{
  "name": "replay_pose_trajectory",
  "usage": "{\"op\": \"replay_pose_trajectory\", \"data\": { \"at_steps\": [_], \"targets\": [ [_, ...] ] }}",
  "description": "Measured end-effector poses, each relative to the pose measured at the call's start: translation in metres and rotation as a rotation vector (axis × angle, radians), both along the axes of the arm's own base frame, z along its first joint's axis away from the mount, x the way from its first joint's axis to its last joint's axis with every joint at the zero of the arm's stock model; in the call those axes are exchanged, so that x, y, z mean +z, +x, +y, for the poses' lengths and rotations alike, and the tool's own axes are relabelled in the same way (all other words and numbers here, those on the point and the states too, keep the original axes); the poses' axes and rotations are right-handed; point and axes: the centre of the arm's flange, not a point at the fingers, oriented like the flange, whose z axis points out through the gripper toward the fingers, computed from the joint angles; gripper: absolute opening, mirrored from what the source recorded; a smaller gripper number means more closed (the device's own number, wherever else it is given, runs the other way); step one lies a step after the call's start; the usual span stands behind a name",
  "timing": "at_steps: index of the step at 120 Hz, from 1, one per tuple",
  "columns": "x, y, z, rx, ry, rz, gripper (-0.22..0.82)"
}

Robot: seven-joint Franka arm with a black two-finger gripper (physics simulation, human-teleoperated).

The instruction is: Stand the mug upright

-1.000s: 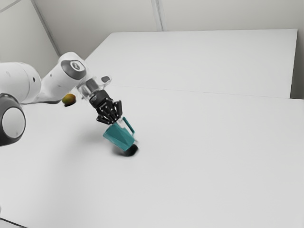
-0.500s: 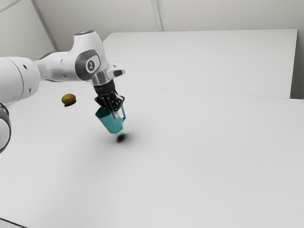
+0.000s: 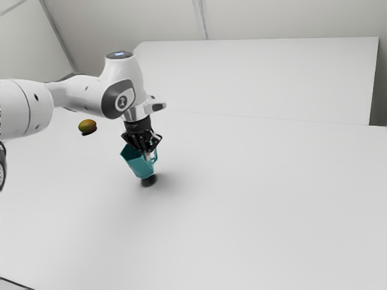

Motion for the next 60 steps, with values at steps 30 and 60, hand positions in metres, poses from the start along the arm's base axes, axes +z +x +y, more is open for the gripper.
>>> {"op": "replay_pose_trajectory", "data": {
  "at_steps": [30, 60],
  "targets": [
    [-0.032, 0.005, 0.002, 0.048, 0.000, 0.017, -0.18],
    [-0.037, 0.007, 0.004, 0.082, 0.000, 0.007, 0.05]
  ]
}}
